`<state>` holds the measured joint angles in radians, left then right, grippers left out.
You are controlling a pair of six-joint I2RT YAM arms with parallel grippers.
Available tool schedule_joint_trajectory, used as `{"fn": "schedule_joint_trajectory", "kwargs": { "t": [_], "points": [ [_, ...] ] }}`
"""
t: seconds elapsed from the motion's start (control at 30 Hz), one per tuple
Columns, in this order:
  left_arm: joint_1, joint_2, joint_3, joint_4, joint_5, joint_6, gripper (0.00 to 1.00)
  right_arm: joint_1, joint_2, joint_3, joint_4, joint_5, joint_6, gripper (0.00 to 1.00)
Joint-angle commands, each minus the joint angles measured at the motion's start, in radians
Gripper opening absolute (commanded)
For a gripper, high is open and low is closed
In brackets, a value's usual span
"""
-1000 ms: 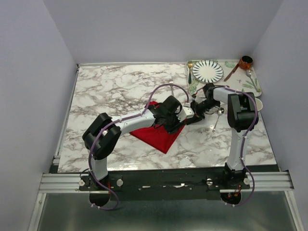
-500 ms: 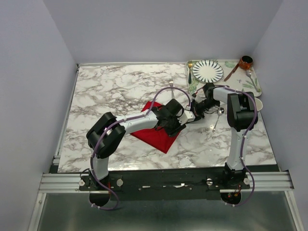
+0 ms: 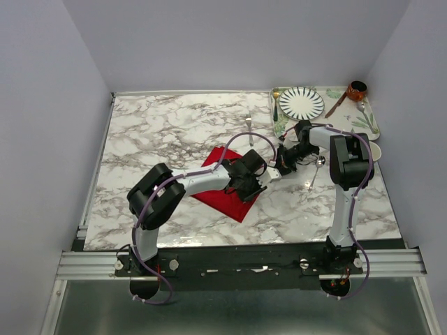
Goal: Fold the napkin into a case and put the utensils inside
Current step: Smooth out the lower triangle-folded napkin at the center of the board.
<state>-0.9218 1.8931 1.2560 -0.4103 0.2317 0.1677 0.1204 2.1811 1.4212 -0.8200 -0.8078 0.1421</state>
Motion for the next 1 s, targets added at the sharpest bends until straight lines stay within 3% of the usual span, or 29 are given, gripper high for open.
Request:
{"fn": "schedule_joint_trajectory", "kwargs": {
  "t": [0.0, 0.53, 0.6, 0.77, 0.97],
  "points": [
    [-0.015, -0.002, -0.023, -0.013, 0.008, 0.01, 0.3, 0.001, 0.042, -0.001, 0.048, 0.075, -0.007, 0.06],
    [-0.029, -0.032, -0.059, -0.035, 0.05, 0.044, 0.26, 0.001, 0.057, 0.015, 0.051, 0.065, 0.002, 0.06],
    [-0.029, -0.041, -0.06, -0.036, 0.055, 0.046, 0.29, 0.001, 0.057, 0.019, 0.051, 0.061, 0.002, 0.06],
    [-0.011, -0.11, -0.05, -0.021, 0.1, 0.017, 0.48, -0.005, -0.006, 0.012, 0.041, -0.02, -0.022, 0.12],
    [0.063, -0.186, -0.02, 0.076, 0.034, -0.123, 0.53, -0.007, -0.063, -0.002, 0.035, -0.054, -0.01, 0.17]
  ]
}}
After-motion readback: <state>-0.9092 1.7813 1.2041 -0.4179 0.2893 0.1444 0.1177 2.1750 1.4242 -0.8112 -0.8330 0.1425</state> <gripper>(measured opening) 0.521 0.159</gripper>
